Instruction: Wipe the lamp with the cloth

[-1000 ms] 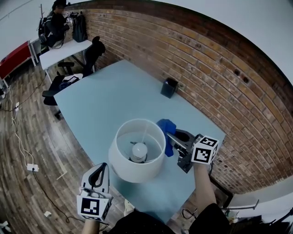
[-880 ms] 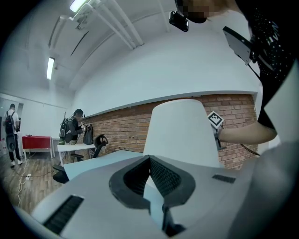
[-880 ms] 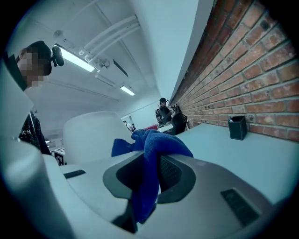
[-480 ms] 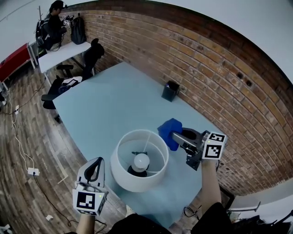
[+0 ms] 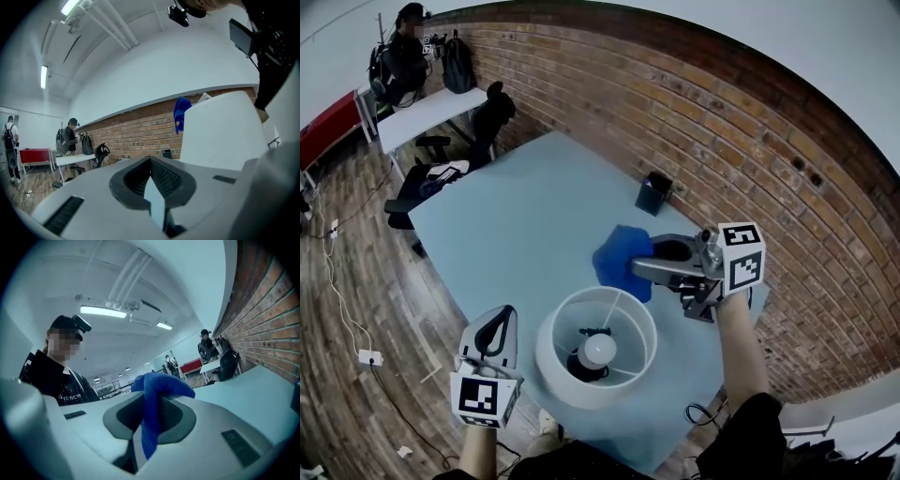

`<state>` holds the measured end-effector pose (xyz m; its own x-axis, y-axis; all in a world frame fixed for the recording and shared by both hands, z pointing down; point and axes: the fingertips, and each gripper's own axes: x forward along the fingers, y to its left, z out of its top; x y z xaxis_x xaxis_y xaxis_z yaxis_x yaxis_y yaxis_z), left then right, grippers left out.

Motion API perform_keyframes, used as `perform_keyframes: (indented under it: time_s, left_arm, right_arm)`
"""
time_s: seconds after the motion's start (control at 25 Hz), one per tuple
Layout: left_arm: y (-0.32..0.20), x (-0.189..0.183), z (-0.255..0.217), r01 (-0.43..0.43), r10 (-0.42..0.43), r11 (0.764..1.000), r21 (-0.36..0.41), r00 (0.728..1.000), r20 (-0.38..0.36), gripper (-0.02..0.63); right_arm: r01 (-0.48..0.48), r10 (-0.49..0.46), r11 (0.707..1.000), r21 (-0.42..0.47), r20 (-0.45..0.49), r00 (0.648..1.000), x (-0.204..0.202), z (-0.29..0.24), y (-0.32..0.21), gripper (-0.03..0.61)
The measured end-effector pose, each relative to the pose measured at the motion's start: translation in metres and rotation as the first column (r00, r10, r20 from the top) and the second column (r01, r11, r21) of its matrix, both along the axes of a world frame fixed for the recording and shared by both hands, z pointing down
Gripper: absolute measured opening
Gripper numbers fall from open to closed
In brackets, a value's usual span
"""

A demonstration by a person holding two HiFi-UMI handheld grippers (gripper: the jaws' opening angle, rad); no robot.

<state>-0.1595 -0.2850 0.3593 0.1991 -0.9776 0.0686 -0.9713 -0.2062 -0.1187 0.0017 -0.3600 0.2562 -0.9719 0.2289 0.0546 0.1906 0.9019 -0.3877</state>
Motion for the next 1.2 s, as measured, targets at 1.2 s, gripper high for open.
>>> perform_keyframes:
  time_s: [1.2]
  left_arm:
    - [-0.042,0.013,-0.004,-0.146,0.146,0.989,0.01,0.988,-0.054,0.008]
  right_arm:
    - [0.137,-0.13,0.99,0.021,-0.205,0.97,-0.061,0.038,-0.006,0.061]
